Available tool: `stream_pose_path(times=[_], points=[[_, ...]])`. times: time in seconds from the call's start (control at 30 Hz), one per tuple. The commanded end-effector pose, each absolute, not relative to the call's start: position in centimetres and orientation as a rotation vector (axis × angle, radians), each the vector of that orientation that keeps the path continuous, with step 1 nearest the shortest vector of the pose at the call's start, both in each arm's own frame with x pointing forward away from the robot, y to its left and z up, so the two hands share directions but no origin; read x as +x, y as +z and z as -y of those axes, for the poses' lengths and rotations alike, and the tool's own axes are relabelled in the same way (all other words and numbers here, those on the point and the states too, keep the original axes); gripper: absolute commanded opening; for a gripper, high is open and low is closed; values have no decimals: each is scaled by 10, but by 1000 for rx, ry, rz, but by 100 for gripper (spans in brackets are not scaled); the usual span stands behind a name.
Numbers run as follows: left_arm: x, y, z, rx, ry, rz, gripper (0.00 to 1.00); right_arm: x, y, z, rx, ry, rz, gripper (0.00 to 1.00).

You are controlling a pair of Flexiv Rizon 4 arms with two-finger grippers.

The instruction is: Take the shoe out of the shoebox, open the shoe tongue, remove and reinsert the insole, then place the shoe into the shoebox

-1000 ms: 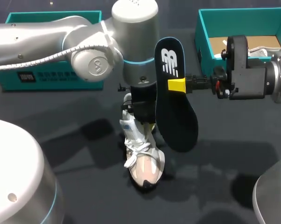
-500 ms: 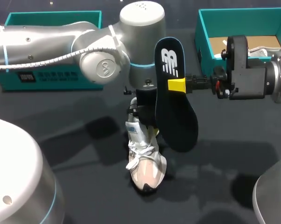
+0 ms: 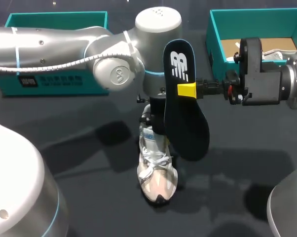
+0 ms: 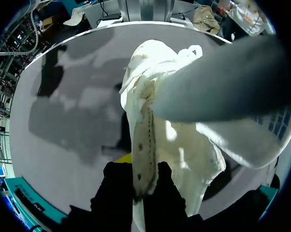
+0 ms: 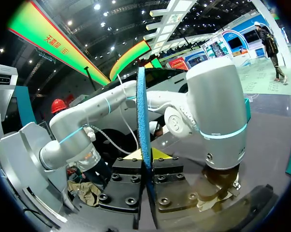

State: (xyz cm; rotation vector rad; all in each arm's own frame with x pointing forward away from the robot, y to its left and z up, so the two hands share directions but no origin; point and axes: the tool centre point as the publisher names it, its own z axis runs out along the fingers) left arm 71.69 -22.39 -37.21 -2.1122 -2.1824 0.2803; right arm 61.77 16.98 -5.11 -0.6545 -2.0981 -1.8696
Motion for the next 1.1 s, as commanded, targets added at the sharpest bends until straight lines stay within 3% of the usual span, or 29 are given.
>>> stream_pose_path(times=[0.03,0.07,0.2,0.7,1.1], points=[[719,-373,228,-2109,280,2186,45,618,-52,-171,-656,-1870,2098,0],[720,-371,228,-2110,288,2188,50,618,-52,-171,-656,-1870,2098,0],[722,-363,229,-2115,327,2237,100,618,-52,-171,-656,-1870,2098,0],[743,-231,226,-2449,822,2470,100,618,-52,-171,-656,-1870,2098,0],[743,-231,226,-2449,822,2470,100,618,-52,-171,-656,-1870,2098,0]])
